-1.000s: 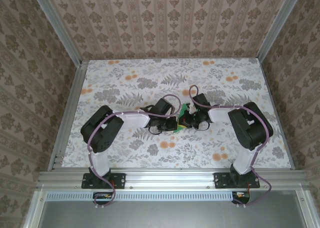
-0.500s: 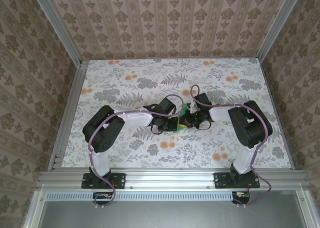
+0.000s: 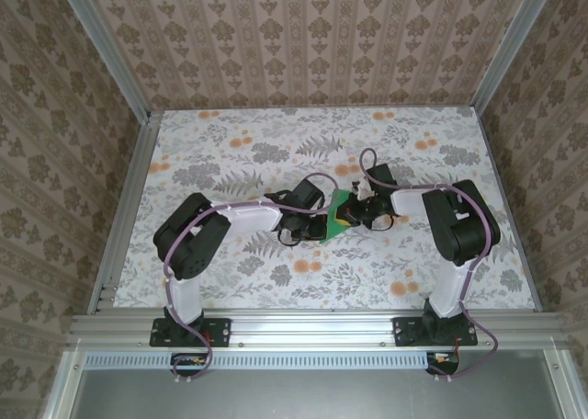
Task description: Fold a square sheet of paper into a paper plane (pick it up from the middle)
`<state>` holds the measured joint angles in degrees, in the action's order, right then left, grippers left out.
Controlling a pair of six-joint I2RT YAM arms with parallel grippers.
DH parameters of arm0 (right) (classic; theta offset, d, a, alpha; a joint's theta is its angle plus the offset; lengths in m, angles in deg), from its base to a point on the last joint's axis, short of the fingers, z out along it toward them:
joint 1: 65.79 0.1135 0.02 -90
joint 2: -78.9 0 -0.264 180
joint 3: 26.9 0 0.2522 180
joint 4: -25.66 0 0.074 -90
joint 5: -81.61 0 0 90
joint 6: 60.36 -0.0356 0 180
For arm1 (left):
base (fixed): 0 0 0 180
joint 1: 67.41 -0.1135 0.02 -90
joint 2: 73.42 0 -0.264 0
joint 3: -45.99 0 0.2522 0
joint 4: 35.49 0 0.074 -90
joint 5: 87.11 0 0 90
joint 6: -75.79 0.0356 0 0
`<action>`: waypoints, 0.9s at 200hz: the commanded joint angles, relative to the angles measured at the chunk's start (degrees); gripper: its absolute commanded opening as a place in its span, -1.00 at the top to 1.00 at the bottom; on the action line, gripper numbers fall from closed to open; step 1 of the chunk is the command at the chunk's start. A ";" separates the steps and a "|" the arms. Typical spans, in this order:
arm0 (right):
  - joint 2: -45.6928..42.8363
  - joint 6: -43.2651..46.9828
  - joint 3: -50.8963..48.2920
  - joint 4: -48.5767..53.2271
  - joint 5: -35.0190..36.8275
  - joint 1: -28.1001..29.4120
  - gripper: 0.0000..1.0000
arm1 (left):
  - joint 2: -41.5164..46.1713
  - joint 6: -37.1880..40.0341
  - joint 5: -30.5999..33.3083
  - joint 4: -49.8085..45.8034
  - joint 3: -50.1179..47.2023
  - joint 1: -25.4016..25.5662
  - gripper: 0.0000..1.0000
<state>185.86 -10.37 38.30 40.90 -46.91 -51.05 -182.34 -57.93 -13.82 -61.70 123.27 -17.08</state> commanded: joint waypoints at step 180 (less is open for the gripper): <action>0.47 2.54 8.51 -1.65 6.19 -10.19 0.80 | -1.69 3.49 0.26 -13.40 0.41 0.88 0.88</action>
<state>188.85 -9.05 45.56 39.48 -40.07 -61.45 -182.45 -56.73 -14.04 -64.38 124.32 -16.95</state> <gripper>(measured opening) 0.073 0.050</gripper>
